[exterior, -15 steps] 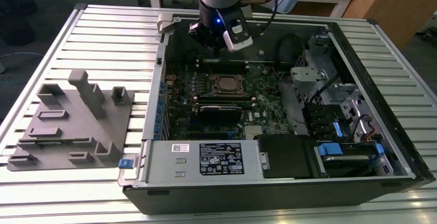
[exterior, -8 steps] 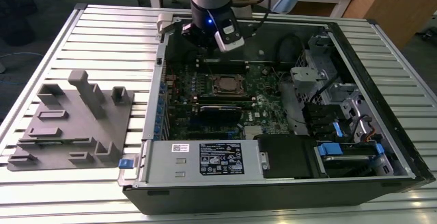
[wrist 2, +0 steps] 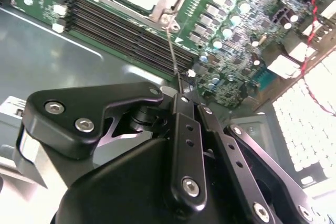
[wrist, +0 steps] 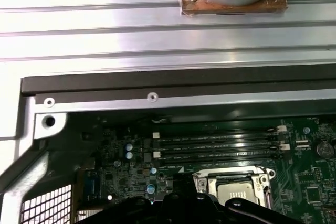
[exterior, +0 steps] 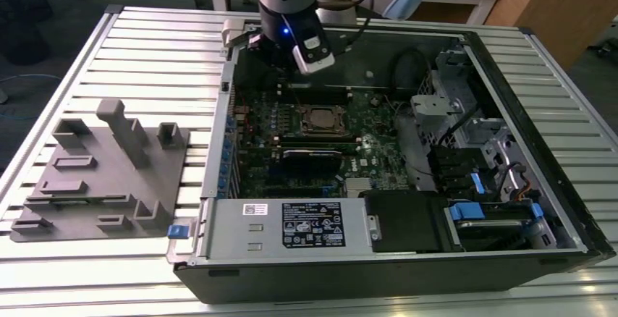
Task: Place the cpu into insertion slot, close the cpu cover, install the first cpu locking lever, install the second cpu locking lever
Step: 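Install the first cpu locking lever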
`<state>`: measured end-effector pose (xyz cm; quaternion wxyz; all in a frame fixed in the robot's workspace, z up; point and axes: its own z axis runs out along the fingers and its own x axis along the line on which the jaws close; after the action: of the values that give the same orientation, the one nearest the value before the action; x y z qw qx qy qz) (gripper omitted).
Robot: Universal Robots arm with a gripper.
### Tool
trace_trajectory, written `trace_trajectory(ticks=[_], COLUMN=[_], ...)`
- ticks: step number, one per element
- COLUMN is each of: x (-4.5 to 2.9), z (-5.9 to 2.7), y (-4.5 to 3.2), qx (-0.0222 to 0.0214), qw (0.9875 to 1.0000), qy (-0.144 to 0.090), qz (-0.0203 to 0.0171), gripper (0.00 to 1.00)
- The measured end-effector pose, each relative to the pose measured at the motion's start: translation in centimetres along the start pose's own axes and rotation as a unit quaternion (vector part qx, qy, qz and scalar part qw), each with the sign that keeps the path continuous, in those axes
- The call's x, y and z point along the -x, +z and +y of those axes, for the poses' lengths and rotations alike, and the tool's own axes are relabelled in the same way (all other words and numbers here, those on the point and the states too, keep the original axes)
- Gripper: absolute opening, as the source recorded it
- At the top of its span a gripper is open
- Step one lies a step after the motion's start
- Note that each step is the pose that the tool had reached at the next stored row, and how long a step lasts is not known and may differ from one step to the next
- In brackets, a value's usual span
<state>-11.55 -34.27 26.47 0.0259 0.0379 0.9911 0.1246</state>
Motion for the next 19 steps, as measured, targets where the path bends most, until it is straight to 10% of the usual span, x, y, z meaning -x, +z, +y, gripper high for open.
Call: trace_trajectory(ticks=[19], x=[-2.01], z=[-0.20], y=[0.13], qx=[0.0080], qw=[1.0000], qy=[-0.001], qz=[-0.0035], gripper=[0.11])
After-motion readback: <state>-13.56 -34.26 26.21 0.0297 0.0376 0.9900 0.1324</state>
